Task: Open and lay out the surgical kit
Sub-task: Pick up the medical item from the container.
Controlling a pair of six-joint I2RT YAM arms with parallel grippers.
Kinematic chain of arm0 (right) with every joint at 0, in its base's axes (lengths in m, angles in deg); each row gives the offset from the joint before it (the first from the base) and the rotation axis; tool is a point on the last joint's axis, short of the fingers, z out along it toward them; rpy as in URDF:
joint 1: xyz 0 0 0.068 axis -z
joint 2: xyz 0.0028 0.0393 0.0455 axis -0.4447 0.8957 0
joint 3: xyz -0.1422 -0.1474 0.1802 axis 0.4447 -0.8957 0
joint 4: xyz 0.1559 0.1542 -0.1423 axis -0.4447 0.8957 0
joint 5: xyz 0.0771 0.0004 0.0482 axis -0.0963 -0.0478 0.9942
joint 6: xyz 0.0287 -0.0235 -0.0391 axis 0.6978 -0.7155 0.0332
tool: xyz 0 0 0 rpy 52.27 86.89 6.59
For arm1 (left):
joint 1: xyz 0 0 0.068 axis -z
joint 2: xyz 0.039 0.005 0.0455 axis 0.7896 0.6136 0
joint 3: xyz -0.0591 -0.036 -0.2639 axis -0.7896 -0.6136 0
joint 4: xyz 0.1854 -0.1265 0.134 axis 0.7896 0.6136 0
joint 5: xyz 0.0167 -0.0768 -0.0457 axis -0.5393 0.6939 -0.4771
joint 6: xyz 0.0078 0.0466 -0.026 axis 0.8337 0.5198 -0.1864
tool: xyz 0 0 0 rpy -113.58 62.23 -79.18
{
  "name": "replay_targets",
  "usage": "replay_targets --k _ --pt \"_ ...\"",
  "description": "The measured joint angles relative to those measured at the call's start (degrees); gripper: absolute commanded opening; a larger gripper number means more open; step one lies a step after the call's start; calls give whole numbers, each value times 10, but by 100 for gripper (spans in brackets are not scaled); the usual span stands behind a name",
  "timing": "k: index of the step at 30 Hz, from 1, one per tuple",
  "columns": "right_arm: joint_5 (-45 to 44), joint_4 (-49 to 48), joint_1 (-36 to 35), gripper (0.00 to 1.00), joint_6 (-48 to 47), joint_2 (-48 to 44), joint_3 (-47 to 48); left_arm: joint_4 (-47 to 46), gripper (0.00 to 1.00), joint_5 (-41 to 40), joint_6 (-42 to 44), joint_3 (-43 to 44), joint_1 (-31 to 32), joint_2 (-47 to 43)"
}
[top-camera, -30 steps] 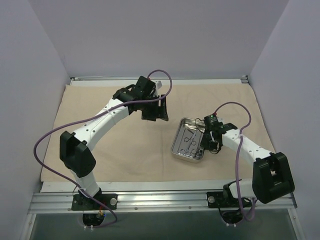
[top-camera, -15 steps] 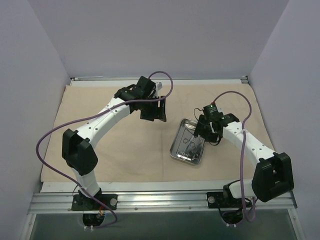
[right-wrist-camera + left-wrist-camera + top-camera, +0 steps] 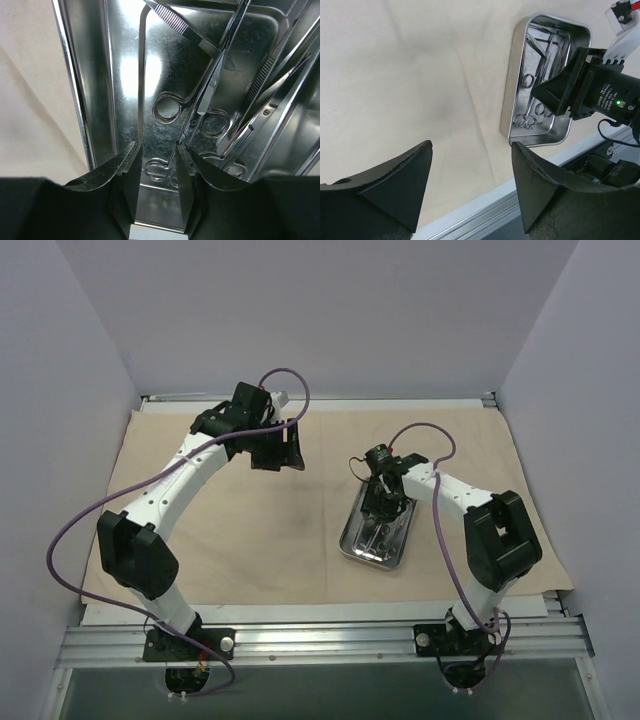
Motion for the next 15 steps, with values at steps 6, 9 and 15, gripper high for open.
replay_targets --k 6,9,15 --pt "-3 -1 -7 31 20 4 -3 0 73 18 3 -11 -19 -17" --pt "-7 0 -12 31 31 4 -15 -1 73 26 4 -23 -21 -22" --pt "-7 3 -19 31 42 4 -45 -1 73 39 3 -44 -25 -23"
